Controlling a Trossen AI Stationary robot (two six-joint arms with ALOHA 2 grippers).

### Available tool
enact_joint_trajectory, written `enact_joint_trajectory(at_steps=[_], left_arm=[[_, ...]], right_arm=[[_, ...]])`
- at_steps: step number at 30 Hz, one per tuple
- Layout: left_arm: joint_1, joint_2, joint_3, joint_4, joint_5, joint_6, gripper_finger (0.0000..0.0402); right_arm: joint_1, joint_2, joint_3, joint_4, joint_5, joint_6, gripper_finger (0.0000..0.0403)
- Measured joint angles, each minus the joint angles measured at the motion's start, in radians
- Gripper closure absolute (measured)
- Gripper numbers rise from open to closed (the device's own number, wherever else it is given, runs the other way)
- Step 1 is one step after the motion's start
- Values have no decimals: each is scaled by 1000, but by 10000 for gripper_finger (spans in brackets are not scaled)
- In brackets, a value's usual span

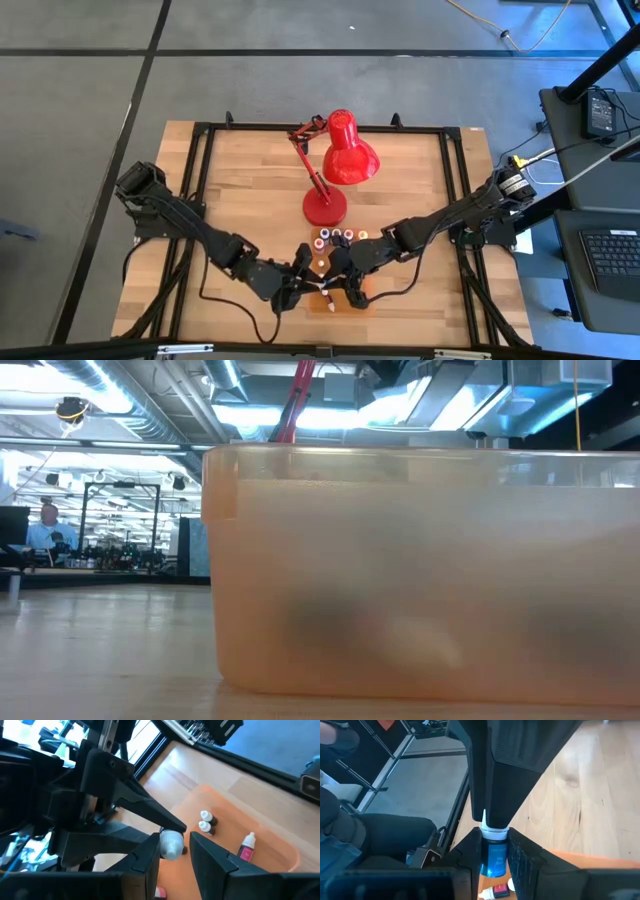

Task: Pick & Place food coloring
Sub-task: Adjust the light blue food coloring bottle in the orange bin

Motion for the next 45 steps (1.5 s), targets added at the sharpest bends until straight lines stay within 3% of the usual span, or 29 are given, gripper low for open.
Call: enact_joint_trajectory(at_steps=[12, 20, 27, 32, 38, 41, 45], left_arm=[[4, 0, 1, -6, 2, -1, 304], [4, 0, 1, -5, 0, -1, 356], [4, 0, 1, -6, -1, -35, 348], [6, 3, 0, -16, 0, -142, 346], [25, 3, -2, -91, 42, -288, 354], [45, 3, -1, -111, 50, -368, 354], [88, 4, -1, -128, 134, -477, 354]], right_arm=[[0, 0, -1, 11, 4, -29, 320], [0, 0, -1, 14, 4, -53, 320], [-1, 0, -1, 5, -6, -50, 320], [-3, -1, 5, -81, -40, -39, 300], [4, -43, 0, -393, 136, 48, 228], [28, -77, 1, -464, 241, 44, 201], [74, -113, 1, -543, 380, 55, 183]])
